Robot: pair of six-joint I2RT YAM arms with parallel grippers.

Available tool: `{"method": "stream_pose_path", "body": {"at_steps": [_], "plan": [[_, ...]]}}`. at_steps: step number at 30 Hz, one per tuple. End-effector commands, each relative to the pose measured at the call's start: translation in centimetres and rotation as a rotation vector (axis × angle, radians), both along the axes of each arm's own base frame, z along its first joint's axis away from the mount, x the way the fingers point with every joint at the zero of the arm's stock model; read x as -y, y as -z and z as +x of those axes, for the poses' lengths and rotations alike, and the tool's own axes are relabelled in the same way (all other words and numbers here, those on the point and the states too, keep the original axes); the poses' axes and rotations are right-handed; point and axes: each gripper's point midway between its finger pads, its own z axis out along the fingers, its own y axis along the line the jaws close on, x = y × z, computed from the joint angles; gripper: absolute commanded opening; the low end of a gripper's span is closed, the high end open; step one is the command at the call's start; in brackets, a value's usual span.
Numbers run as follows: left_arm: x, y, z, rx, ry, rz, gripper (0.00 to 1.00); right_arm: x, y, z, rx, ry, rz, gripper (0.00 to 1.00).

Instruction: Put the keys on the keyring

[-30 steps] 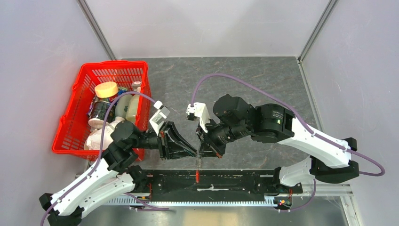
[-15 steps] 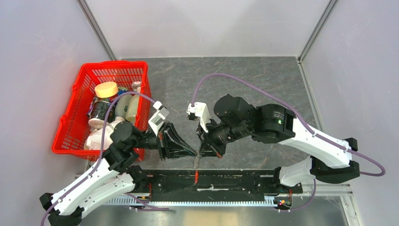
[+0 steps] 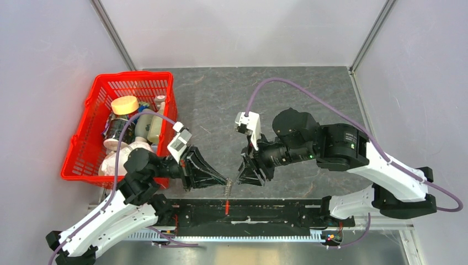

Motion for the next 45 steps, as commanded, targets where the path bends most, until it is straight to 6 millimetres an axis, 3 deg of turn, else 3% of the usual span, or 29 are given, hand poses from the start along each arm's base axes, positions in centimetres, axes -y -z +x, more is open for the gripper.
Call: {"method": "stream_pose_path", "body": {"at_steps": [1, 4, 8, 11, 13, 15, 20, 29, 37, 42, 45], "plan": [[-0.3, -1.0, -0.3, 0.037, -0.006, -0.042, 0.02, 0.7, -1.5, 1.1, 0.040, 0.070, 0.060, 0.49], [-0.3, -0.9, -0.3, 0.039, -0.007, -0.041, 0.02, 1.2, -1.1, 2.5, 0.071, 0.154, 0.043, 0.52], [-0.3, -1.1, -0.3, 0.047, -0.006, -0.045, 0.02, 1.8, -0.3, 6.5, 0.149, 0.369, -0.008, 0.54], [-0.4, -1.2, -0.2, 0.053, -0.012, -0.048, 0.02, 3.0, -2.0, 10.4, 0.182, 0.647, 0.036, 0.61], [-0.4, -1.5, -0.3, 0.059, -0.015, -0.050, 0.02, 3.2, -3.7, 11.4, 0.145, 0.759, 0.101, 0.61], [-0.4, -1.6, -0.1, 0.063, -0.021, -0.045, 0.02, 3.1, -4.9, 11.8, 0.083, 0.828, 0.177, 0.62], [0.4, -1.4, 0.6, 0.061, -0.020, -0.001, 0.02, 2.6, -4.6, 11.9, -0.053, 0.912, 0.264, 0.69], [1.4, -1.6, 1.9, 0.072, -0.044, 0.022, 0.02, 4.8, -5.8, 12.8, -0.004, 0.976, 0.338, 0.71], [1.8, -1.6, 2.2, 0.066, -0.040, 0.027, 0.02, 5.2, -6.7, 12.7, -0.070, 0.961, 0.401, 0.71], [1.5, -1.7, 1.9, 0.071, -0.040, 0.022, 0.02, 8.0, -4.3, 15.7, -0.005, 1.051, 0.328, 0.70], [1.2, -1.8, 1.6, 0.080, -0.042, 0.012, 0.02, 9.2, -1.5, 17.2, 0.035, 1.071, 0.226, 0.69]]}}
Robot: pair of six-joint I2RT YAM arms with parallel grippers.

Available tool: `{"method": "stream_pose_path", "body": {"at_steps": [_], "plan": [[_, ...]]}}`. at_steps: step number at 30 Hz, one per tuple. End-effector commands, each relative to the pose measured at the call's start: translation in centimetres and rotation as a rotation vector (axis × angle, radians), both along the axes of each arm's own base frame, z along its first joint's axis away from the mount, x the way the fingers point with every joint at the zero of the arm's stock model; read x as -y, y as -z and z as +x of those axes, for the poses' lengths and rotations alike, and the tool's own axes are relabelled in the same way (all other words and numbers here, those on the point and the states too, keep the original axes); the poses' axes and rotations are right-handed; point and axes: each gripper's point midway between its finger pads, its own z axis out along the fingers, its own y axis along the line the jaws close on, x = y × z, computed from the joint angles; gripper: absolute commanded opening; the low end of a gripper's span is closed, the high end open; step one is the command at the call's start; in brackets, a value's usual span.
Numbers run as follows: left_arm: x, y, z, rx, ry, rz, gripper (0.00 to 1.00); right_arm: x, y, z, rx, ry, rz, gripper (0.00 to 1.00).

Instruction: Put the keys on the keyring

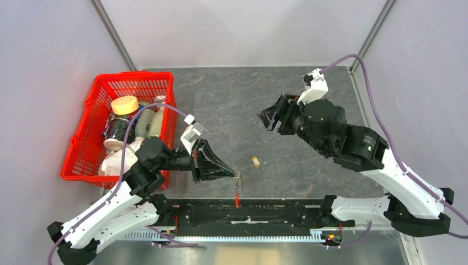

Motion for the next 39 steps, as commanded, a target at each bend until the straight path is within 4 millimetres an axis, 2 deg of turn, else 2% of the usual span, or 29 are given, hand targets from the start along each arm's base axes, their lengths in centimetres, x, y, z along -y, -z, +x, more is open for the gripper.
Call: {"method": "stream_pose_path", "body": {"at_steps": [1, 4, 10, 17, 19, 27, 32, 39], "plan": [[-1.0, -2.7, -0.9, 0.098, -0.003, -0.077, 0.02, 1.5, 3.0, 1.7, -0.021, 0.008, -0.110, 0.69], [-1.5, -2.8, -1.3, 0.105, -0.002, -0.089, 0.02, 1.1, 7.0, 2.5, -0.087, -0.034, -0.226, 0.63], [-2.4, -2.7, -2.1, 0.121, -0.006, -0.084, 0.02, 1.5, 15.7, 3.9, -0.265, -0.039, -0.317, 0.72], [-2.9, -2.8, -2.5, 0.137, -0.011, -0.085, 0.02, -0.5, 23.0, 3.0, -0.385, -0.187, -0.404, 0.71], [-2.9, -2.8, -2.5, 0.141, -0.012, -0.086, 0.02, -1.2, 24.4, 2.8, -0.397, -0.231, -0.408, 0.71], [-2.5, -1.6, -2.0, 0.117, -0.013, -0.047, 0.02, -0.7, 29.4, 3.0, -0.488, -0.223, -0.536, 0.67], [-2.4, -1.4, -1.8, 0.117, -0.020, -0.044, 0.02, -0.7, 31.7, 3.2, -0.518, -0.202, -0.577, 0.66], [-2.3, -1.1, -1.7, 0.113, -0.027, -0.035, 0.02, -1.5, 34.2, 3.0, -0.554, -0.204, -0.602, 0.56]]}}
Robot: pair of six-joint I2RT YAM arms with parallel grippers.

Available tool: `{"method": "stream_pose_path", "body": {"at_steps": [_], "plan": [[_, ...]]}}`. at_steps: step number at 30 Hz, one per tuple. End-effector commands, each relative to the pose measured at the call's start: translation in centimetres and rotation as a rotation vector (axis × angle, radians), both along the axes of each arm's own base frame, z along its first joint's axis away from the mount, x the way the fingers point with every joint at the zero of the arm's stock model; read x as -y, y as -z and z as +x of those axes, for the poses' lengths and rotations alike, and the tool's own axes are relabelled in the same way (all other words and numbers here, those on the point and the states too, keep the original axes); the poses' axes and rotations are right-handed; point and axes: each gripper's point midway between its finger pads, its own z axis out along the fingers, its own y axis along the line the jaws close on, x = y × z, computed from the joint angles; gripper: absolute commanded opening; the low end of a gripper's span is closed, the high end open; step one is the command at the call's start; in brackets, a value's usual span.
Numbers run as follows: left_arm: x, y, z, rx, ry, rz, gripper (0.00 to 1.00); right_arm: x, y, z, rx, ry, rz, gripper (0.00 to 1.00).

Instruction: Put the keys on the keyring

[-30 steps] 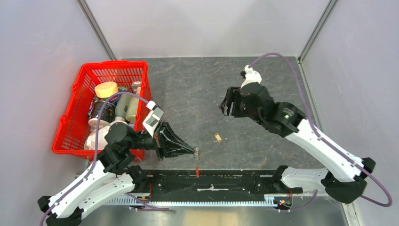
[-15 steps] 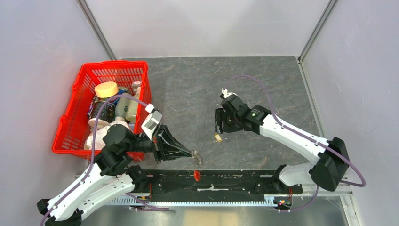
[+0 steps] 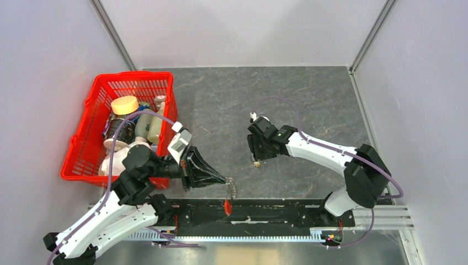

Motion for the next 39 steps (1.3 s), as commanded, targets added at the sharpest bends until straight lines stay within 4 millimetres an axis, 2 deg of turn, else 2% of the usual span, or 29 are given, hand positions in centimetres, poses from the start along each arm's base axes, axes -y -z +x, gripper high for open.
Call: {"method": "stream_pose_path", "body": {"at_steps": [1, 9, 16, 21, 31, 39], "plan": [[0.0, -0.6, 0.2, 0.047, -0.016, -0.017, 0.02, -0.9, 1.0, 0.5, 0.023, 0.002, -0.008, 0.55], [0.2, -0.2, 0.5, 0.044, -0.019, -0.005, 0.02, -0.6, 2.8, 0.1, 0.011, 0.005, -0.085, 0.49], [0.2, -0.1, 0.3, 0.049, -0.012, -0.003, 0.02, 0.2, 1.6, -0.4, 0.016, -0.085, -0.140, 0.46], [0.1, 0.0, 0.3, 0.054, -0.013, -0.003, 0.02, 1.3, 1.8, -0.7, -0.004, -0.118, -0.217, 0.41], [0.0, 0.0, 0.2, 0.058, -0.011, -0.002, 0.02, -1.2, 3.2, -0.8, -0.038, -0.092, -0.135, 0.46], [-0.2, 0.0, 0.1, 0.065, -0.012, -0.001, 0.02, -2.3, 3.7, -0.3, -0.036, -0.051, -0.103, 0.44]]}}
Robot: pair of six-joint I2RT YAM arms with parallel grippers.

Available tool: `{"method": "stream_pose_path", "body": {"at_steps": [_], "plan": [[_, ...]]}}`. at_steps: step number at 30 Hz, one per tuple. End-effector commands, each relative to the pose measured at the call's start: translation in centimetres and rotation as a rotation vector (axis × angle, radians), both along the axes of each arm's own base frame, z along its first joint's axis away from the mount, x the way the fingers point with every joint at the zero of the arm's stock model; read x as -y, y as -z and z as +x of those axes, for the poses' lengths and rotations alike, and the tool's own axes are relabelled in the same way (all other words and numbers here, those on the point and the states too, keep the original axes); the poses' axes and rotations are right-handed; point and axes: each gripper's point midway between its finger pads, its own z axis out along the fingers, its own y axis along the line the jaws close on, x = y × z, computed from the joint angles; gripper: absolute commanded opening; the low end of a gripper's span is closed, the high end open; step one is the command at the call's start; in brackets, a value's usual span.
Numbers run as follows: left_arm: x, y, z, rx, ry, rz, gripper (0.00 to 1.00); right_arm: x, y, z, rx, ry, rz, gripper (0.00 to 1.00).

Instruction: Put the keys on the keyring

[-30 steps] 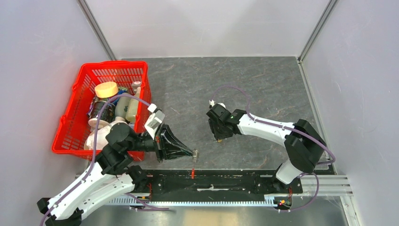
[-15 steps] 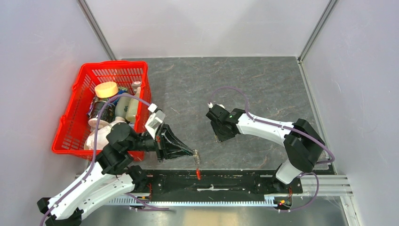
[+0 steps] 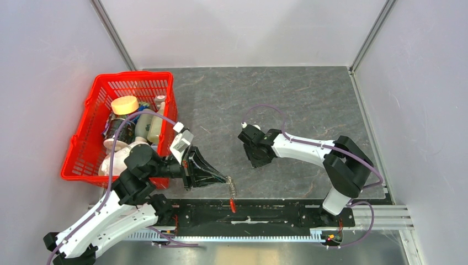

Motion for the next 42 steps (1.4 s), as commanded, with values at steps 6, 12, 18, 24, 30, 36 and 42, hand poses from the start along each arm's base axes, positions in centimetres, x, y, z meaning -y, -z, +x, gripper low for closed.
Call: {"method": "stream_pose_path", "body": {"at_steps": [6, 12, 18, 24, 30, 36, 42], "plan": [[-0.4, -0.8, -0.4, 0.070, 0.006, -0.024, 0.02, -1.5, -0.2, 1.3, 0.040, 0.039, 0.028, 0.41], [-0.4, -0.8, -0.4, 0.069, 0.006, -0.022, 0.02, -1.4, 0.0, 1.3, 0.041, 0.042, 0.018, 0.34], [-0.4, -0.8, -0.4, 0.072, 0.006, -0.023, 0.02, -1.1, 0.4, 1.2, 0.038, 0.040, -0.004, 0.30], [-0.4, -0.8, -0.4, 0.071, 0.006, -0.023, 0.02, -0.9, 0.6, 1.3, 0.040, 0.042, -0.015, 0.28], [-0.4, -0.9, -0.4, 0.069, 0.006, -0.023, 0.02, -0.8, 0.6, 1.6, 0.052, 0.047, -0.024, 0.21], [-0.4, -0.9, -0.4, 0.067, 0.006, -0.022, 0.02, -0.3, 0.6, 1.7, 0.061, 0.051, -0.047, 0.06], [-0.4, -0.8, -0.4, 0.066, 0.005, -0.021, 0.02, 0.2, -0.8, 1.9, 0.097, 0.044, -0.053, 0.00]]}}
